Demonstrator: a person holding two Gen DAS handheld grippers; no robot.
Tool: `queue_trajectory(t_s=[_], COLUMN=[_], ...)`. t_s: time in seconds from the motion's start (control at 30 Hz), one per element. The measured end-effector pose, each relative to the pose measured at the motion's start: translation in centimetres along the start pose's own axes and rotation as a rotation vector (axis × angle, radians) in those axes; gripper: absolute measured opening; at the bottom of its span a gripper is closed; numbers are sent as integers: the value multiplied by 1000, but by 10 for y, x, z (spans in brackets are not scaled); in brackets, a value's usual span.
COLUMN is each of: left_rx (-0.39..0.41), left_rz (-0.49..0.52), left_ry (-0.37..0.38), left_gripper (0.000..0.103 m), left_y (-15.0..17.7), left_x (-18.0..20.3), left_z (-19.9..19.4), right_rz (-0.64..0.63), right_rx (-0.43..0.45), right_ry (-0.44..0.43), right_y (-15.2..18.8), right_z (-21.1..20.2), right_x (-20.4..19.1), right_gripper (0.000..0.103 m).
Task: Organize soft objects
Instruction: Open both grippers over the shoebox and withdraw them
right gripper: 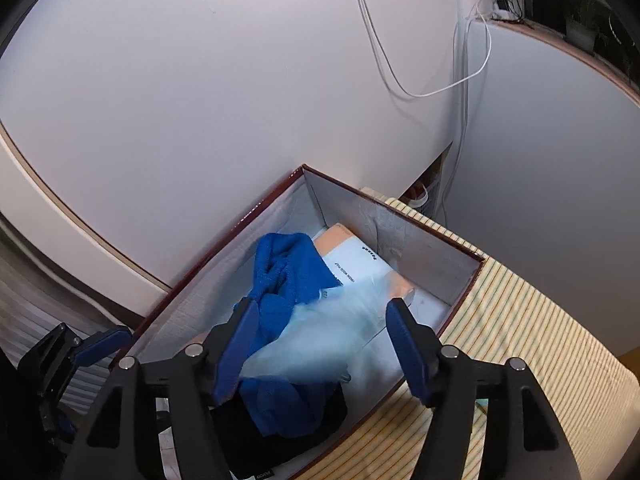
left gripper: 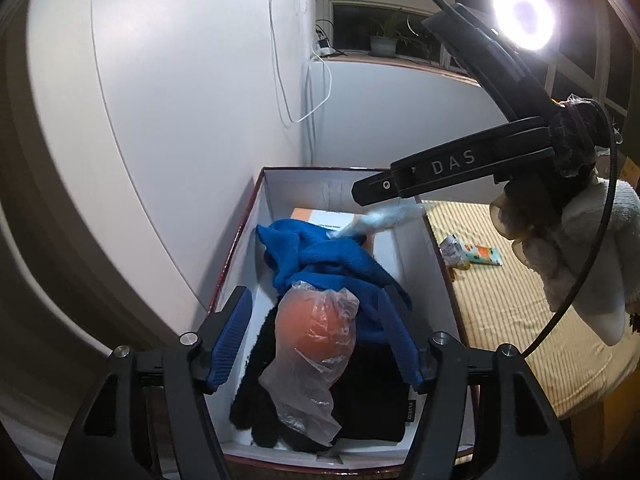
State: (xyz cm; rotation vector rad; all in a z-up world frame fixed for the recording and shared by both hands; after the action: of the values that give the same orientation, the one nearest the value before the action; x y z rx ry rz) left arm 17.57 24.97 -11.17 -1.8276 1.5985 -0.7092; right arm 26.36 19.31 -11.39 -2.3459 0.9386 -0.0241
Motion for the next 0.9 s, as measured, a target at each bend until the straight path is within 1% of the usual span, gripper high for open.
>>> queue_trajectory(t_s=[0.13, 0.27, 0.4, 0.53, 0.63, 0.77, 0.9], left_rx=[9, 23, 41, 62, 71, 76, 84], left_rz=[2, 17, 10, -3, 5, 23, 35], left_ry=[4, 4, 18, 44, 60, 99, 139], left_gripper=[65, 65, 65, 65, 65, 65, 65], left_y=[-2, -1, 1, 6, 9, 11, 12], left_x=[3, 9, 14, 22, 32, 54, 78], left_z=[-5, -13, -24, -38, -44, -47, -47], right_rz=[2, 13, 31, 47, 57, 82, 111], right_rx=[21, 41, 61, 88, 113, 129, 135], right_ry=[-6, -10, -21, -36, -24, -3, 10], right_y=[2, 5, 15, 33, 48, 72, 94], right_z=[-14, -25, -41, -68, -88, -113, -126], right_x=[1, 8, 18, 33, 46, 72, 97], right_gripper=[67, 68, 68, 68, 68, 68, 68])
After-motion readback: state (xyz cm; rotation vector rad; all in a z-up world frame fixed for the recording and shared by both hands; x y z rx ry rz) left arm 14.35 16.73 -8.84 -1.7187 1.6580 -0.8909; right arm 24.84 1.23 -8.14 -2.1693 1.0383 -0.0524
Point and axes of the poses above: each gripper's, at about its wrist camera, not at the fingertips, and z roughly the way its jaws point, x to its right, y to its underside, the point moved 1 cm from there along z, roughly the way its jaws point
